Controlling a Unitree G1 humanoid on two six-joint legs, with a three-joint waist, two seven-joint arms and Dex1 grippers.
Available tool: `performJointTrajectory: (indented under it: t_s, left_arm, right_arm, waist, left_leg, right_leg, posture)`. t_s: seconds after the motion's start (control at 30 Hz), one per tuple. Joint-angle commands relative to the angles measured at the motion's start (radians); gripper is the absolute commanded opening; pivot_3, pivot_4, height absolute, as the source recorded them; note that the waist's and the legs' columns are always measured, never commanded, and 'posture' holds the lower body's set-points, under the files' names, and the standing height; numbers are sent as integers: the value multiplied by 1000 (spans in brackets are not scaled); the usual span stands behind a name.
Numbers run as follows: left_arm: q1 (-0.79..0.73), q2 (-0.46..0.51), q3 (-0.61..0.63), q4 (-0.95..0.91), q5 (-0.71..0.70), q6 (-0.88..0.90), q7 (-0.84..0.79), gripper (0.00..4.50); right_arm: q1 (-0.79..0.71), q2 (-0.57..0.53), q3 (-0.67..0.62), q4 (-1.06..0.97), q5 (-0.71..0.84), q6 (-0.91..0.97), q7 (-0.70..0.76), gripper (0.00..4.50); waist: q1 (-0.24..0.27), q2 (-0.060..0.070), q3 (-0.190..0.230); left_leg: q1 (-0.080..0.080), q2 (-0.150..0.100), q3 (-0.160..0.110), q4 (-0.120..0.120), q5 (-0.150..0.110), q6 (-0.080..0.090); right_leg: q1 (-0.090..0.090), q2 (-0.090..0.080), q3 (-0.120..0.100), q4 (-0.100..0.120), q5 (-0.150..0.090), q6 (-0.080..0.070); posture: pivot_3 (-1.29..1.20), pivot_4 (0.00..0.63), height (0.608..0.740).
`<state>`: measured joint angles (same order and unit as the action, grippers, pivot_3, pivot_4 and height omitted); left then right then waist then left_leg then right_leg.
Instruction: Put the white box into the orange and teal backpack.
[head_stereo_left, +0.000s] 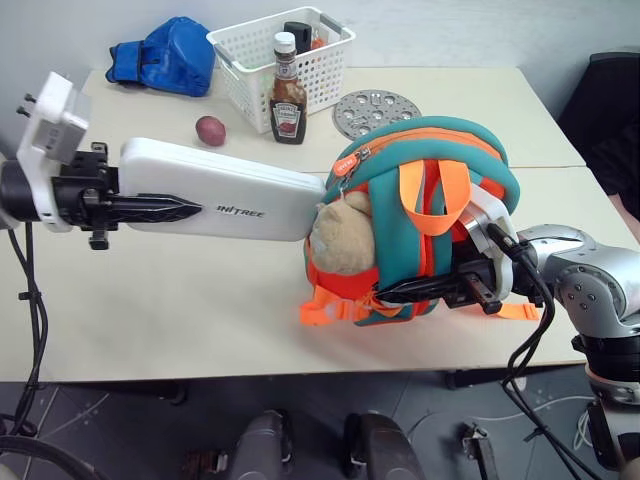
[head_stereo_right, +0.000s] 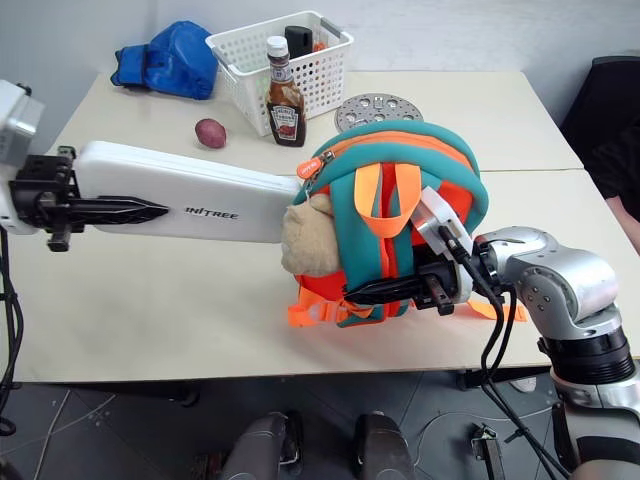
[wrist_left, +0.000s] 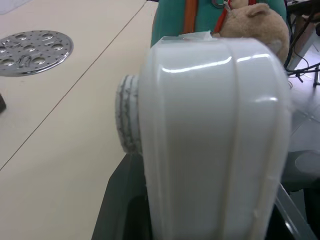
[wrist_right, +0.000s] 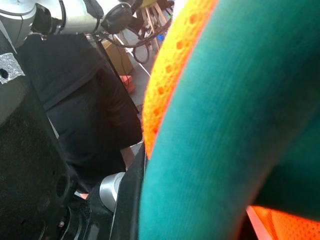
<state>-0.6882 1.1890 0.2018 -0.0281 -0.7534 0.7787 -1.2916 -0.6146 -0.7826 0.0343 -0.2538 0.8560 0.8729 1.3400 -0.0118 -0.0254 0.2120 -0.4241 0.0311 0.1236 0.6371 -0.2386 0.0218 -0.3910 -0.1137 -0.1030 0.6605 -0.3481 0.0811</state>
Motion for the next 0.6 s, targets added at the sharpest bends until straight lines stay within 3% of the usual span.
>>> performJointTrajectory:
  t_s: [0.03,0.23,0.6]
  left_arm:
    - [19,12,33,-44,4,-26,-19,1211]
    - [15,-59,-16,-76,31,-56,-1,1211]
    - [-255,-194,-113,62,69,-35,-23,1211]
  right_arm:
    - [-8,-10,-20,-19,15,-4,4,17]
    - [-16,-4,-12,-14,11,-6,6,17]
    - [21,-11,-8,-39,4,-19,20,17]
  waist:
    - [1,0,0]
    - [7,0,0]
    - [12,0,0]
  left_leg:
    - [0,0,0,0,0,0]
    - [0,0,0,0,0,0]
    - [-4,1,-2,8,0,1]
  right_leg:
    - [0,0,0,0,0,0]
    - [0,0,0,1,0,0]
    - [0,1,-1,2,0,0]
  posture:
    - [0,150,740]
    - [0,150,740]
    - [0,150,740]
